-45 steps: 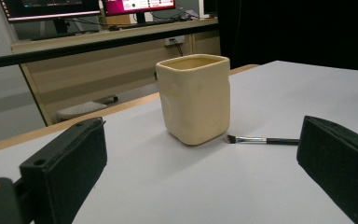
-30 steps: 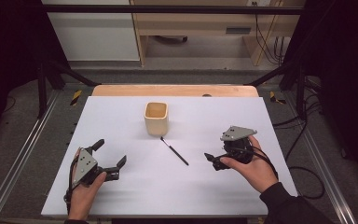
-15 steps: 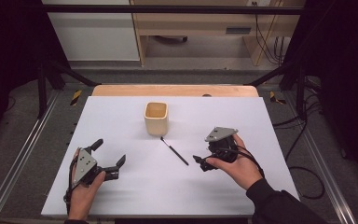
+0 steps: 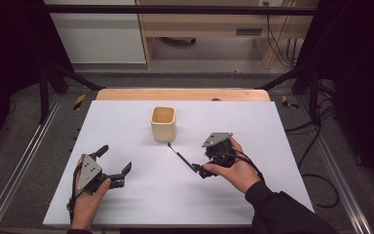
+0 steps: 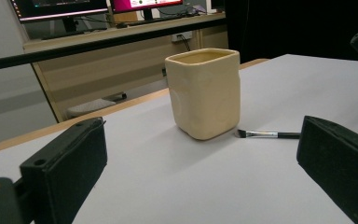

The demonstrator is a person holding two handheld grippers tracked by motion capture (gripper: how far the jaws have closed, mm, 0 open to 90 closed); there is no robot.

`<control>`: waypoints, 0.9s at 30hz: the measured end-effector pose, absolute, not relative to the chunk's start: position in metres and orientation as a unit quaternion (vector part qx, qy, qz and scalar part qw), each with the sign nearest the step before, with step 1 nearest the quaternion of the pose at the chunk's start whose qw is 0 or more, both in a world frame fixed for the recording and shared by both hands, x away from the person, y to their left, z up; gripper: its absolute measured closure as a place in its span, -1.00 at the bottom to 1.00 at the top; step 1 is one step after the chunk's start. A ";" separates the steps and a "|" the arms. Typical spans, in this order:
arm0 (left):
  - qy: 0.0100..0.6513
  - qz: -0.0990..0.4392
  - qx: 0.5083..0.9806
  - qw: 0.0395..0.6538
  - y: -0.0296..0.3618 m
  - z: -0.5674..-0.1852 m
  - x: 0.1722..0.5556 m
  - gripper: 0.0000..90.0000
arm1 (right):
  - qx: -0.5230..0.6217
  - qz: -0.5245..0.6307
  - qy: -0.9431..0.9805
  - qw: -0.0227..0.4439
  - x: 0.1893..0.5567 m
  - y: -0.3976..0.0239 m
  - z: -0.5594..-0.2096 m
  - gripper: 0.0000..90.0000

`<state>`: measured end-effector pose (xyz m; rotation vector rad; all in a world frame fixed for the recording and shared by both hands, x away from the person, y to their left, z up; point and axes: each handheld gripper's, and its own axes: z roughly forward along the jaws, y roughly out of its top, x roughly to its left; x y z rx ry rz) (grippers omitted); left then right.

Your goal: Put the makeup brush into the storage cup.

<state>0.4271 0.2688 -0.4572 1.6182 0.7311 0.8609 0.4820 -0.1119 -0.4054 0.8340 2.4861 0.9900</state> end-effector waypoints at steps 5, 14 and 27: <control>0.310 0.364 0.683 0.552 0.270 -0.457 0.427 -0.97 | 0.300 0.344 0.876 0.156 0.488 -0.105 -0.409 -0.89; 0.312 0.361 0.681 0.555 0.270 -0.457 0.427 -0.97 | 0.294 0.334 0.883 0.148 0.494 -0.092 -0.412 -0.88; 0.314 0.360 0.679 0.558 0.272 -0.457 0.427 -0.97 | 0.300 0.320 0.889 0.131 0.505 -0.072 -0.425 -0.88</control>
